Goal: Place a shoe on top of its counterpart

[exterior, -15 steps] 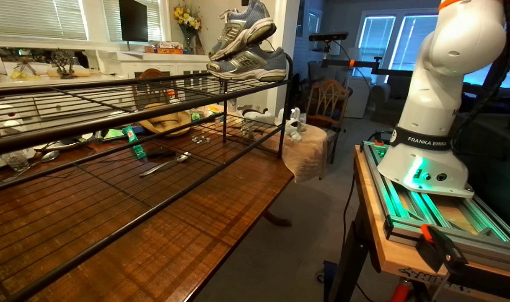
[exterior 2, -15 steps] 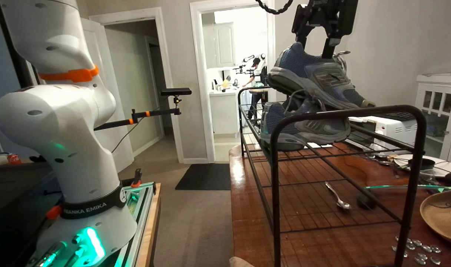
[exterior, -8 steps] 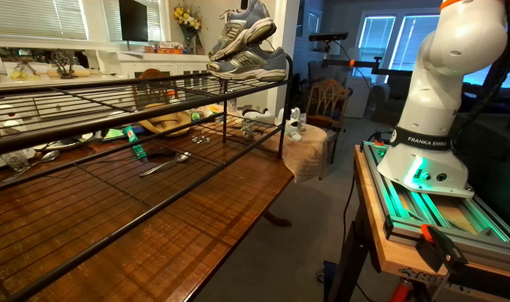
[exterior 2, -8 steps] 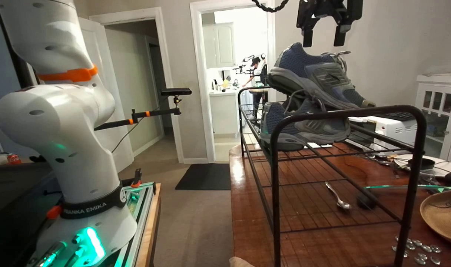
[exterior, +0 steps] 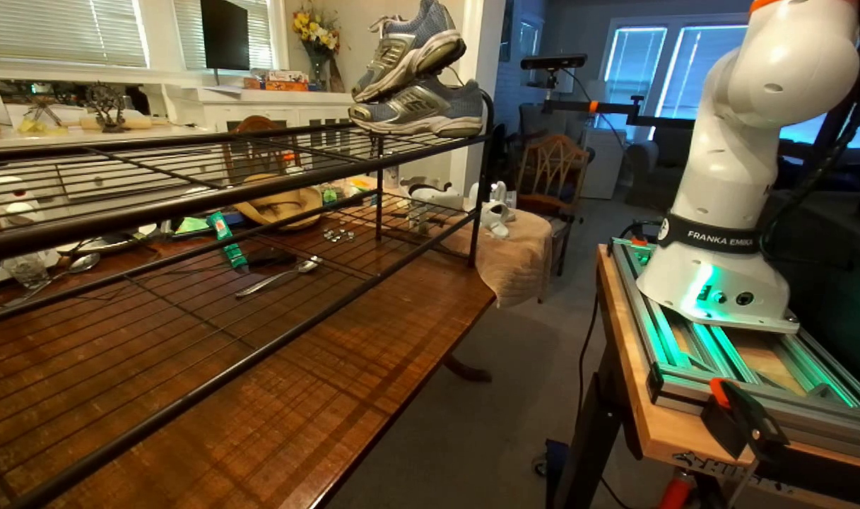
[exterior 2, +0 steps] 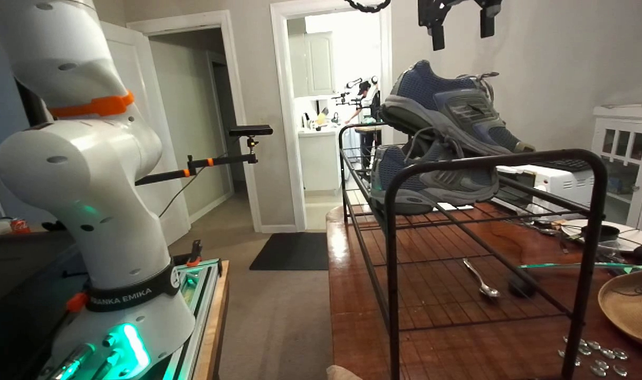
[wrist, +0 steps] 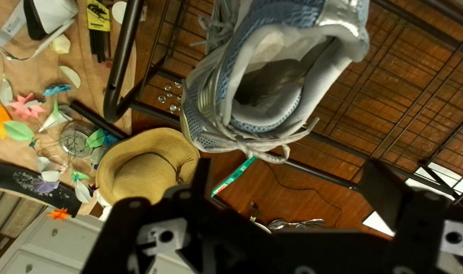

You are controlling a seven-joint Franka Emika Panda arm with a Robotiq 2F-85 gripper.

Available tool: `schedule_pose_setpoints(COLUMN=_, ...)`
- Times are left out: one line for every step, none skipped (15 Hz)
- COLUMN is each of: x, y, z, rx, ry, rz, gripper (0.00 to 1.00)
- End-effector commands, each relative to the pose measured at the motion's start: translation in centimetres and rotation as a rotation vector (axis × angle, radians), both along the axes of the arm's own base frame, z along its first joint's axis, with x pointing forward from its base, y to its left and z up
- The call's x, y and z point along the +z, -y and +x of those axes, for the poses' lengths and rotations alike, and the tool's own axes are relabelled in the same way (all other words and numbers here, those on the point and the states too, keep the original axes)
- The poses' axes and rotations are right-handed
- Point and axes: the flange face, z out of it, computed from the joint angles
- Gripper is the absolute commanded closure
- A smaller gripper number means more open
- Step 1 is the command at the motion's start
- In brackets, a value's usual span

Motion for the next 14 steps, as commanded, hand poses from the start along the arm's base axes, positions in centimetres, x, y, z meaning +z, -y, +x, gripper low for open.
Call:
schedule_pose_setpoints(x=0.4, y=-0.9, z=-1.9, rx=0.021, ry=0.037, rz=-0.045, gripper=0.00)
schedule_pose_setpoints(x=0.3, y=-1.0, z=-2.3, rx=0.021, ry=0.041, rz=-0.057, gripper=0.00)
schedule_pose_setpoints(x=0.4, y=-1.1, z=-2.7, rx=0.020, ry=0.044, rz=-0.066, gripper=0.00)
schedule_pose_setpoints(x=0.6, y=-1.4, z=-3.2, rx=0.019, ry=0.046, rz=-0.078, gripper=0.00)
schedule_pose_setpoints(x=0.6, y=-1.6, z=-3.7, rx=0.015, ry=0.046, rz=-0.091, gripper=0.00)
schedule_pose_setpoints(x=0.8, y=-1.9, z=-4.3, rx=0.012, ry=0.054, rz=-0.102, gripper=0.00)
schedule_pose_setpoints(x=0.9, y=-2.1, z=-4.7, rx=0.009, ry=0.059, rz=-0.106, gripper=0.00)
schedule_pose_setpoints(x=1.0, y=-2.4, z=-5.4, rx=0.004, ry=0.068, rz=-0.114, gripper=0.00)
schedule_pose_setpoints(x=1.1, y=-2.7, z=-5.9, rx=-0.001, ry=0.074, rz=-0.113, gripper=0.00)
schedule_pose_setpoints(x=1.2, y=-2.9, z=-6.4, rx=-0.006, ry=0.082, rz=-0.115, gripper=0.00)
schedule_pose_setpoints(x=1.2, y=-3.2, z=-6.9, rx=-0.015, ry=0.093, rz=-0.117, gripper=0.00)
schedule_pose_setpoints(x=1.3, y=-3.4, z=-7.4, rx=-0.020, ry=0.100, rz=-0.116, gripper=0.00)
schedule_pose_setpoints(x=1.3, y=-3.6, z=-8.0, rx=-0.030, ry=0.107, rz=-0.122, gripper=0.00)
schedule_pose_setpoints(x=1.3, y=-3.7, z=-8.4, rx=-0.047, ry=0.115, rz=-0.126, gripper=0.00)
